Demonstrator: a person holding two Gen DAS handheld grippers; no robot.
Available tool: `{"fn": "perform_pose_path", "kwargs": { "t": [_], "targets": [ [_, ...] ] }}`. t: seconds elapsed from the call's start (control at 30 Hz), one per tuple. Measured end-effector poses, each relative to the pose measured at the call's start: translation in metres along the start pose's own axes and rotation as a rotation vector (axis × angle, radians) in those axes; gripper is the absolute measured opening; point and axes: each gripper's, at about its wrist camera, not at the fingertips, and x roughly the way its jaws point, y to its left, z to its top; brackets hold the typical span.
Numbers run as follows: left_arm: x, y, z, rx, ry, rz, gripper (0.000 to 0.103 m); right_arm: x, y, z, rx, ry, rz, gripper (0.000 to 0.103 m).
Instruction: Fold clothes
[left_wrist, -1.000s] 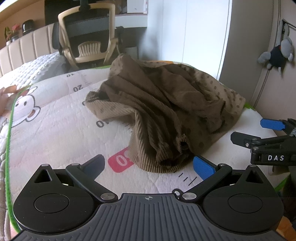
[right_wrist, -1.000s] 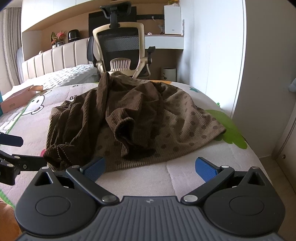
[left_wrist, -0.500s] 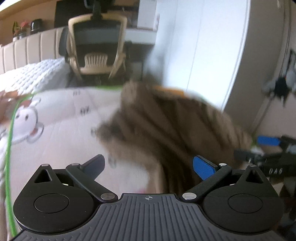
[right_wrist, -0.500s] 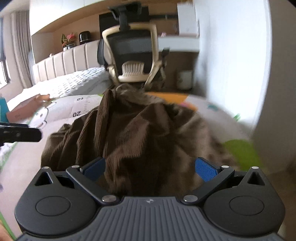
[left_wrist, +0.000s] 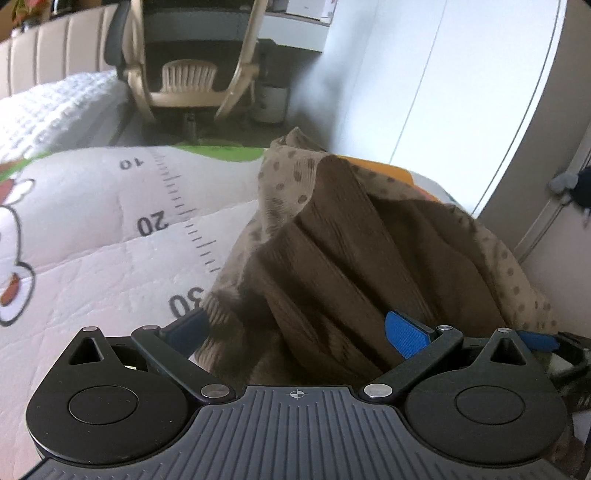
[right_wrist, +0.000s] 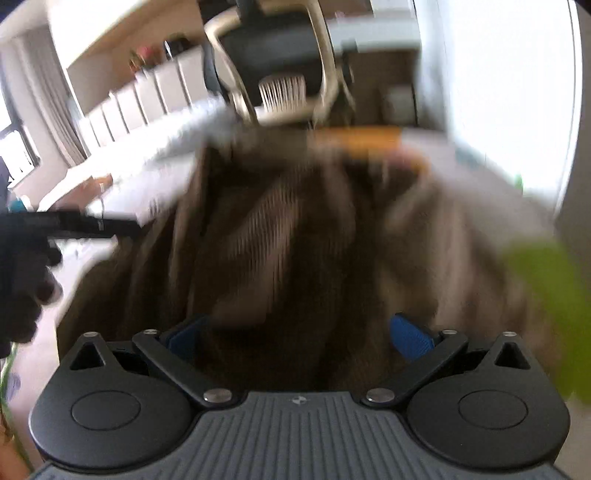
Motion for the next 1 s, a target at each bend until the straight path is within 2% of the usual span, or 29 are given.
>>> {"fn": "perform_pose_path", "kwargs": {
  "t": [0.1, 0.13, 0.17, 0.23, 0.27, 0.33, 0.47, 0.67, 0.77, 0.9, 0.97, 1.0],
  "targets": [
    [-0.001, 0.011, 0.01, -0.035, -0.041, -0.046, 0.103, 0.033, -0.01, 0.038, -0.05, -0.031, -0.072, 0.103],
    [-0.001, 0.015, 0.013, -0.049, -0.05, -0.075, 0.103, 0.044, -0.014, 0.05, -0.066, -0.041, -0.096, 0.099],
    [0.001, 0.018, 0.015, -0.062, -0.048, -0.104, 0.103, 0.055, -0.017, 0.063, -0.083, -0.052, -0.12, 0.094],
    [0.006, 0.021, 0.014, -0.088, -0.026, -0.173, 0.103, 0.077, -0.024, 0.088, -0.116, -0.073, -0.168, 0.072],
    [0.01, 0.021, 0.013, -0.093, -0.014, -0.195, 0.103, 0.089, -0.029, 0.098, -0.117, -0.074, -0.179, 0.069],
    [0.015, 0.021, 0.012, -0.092, -0.005, -0.219, 0.103, 0.118, -0.043, 0.101, -0.017, -0.02, -0.113, 0.067],
    [0.021, 0.026, 0.011, -0.071, -0.014, -0.194, 0.103, 0.126, -0.025, 0.079, 0.046, -0.012, 0.016, 0.07],
    [0.02, 0.042, 0.005, -0.051, 0.03, -0.264, 0.103, 0.084, 0.041, 0.032, -0.077, 0.055, 0.174, 0.074],
    [0.008, 0.049, -0.007, -0.054, 0.056, -0.298, 0.103, 0.057, 0.062, 0.008, -0.123, 0.098, 0.218, 0.076],
    [-0.019, 0.051, -0.038, -0.064, 0.181, -0.409, 0.103, 0.02, 0.078, -0.022, -0.209, 0.118, 0.206, 0.076],
    [-0.036, 0.046, -0.062, -0.021, 0.206, -0.436, 0.103, 0.011, 0.077, -0.033, -0.196, 0.124, 0.214, 0.076],
    [-0.045, 0.042, -0.07, 0.021, 0.198, -0.412, 0.103, 0.006, 0.077, -0.037, -0.202, 0.122, 0.213, 0.076]
  ]
}}
